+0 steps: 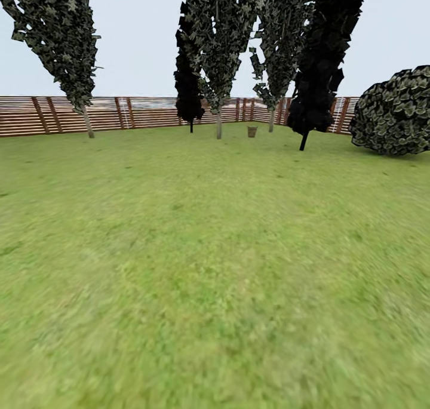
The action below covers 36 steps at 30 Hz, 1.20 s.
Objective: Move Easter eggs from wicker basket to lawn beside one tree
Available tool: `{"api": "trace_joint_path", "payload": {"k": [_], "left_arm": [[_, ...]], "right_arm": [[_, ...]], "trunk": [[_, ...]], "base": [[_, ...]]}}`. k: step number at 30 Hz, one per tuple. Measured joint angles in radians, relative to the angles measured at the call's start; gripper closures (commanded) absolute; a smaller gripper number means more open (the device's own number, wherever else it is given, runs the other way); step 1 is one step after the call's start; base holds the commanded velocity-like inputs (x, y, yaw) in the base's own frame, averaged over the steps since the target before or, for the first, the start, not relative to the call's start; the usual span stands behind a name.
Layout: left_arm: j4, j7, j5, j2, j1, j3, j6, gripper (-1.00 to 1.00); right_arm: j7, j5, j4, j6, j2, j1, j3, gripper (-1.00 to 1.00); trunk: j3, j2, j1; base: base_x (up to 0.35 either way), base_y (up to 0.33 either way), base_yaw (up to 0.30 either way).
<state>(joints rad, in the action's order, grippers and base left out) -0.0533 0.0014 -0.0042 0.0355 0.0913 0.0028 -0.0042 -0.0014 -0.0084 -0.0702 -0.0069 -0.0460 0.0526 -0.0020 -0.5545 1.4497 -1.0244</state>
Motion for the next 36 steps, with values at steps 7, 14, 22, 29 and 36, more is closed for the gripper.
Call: {"api": "trace_joint_path", "payload": {"k": [7,14,22,29,36], "left_arm": [[0.0,0.0,0.0,0.0,0.0,0.0,0.0,-1.0],[0.0,0.0,0.0,0.0,0.0,0.0,0.0,-1.0],[0.0,0.0,0.0,0.0,0.0,0.0,0.0,-1.0],[-0.001,0.0,0.0,0.0,0.0,0.0,0.0,-1.0],[0.0,0.0,0.0,0.001,0.0,0.0,0.0,-1.0]], "right_arm": [[0.0,0.0,0.0,0.0,0.0,0.0,0.0,-1.0],[0.0,0.001,0.0,0.0,0.0,0.0,-0.001,-1.0],[0.0,0.0,0.0,0.0,0.0,0.0,-0.002,-1.0],[0.0,0.0,0.0,0.0,0.0,0.001,-0.002,-1.0],[0.0,0.0,0.0,0.0,0.0,0.0,-0.001,-1.0]], "trunk": [[0.0,0.0,0.0],[0.0,0.0,0.0],[0.0,0.0,0.0],[0.0,0.0,0.0],[0.0,0.0,0.0]], "base": [[0.33,0.0,0.0],[0.331,0.0,0.0],[0.331,0.0,0.0],[0.33,0.0,0.0],[0.33,0.0,0.0]]}}
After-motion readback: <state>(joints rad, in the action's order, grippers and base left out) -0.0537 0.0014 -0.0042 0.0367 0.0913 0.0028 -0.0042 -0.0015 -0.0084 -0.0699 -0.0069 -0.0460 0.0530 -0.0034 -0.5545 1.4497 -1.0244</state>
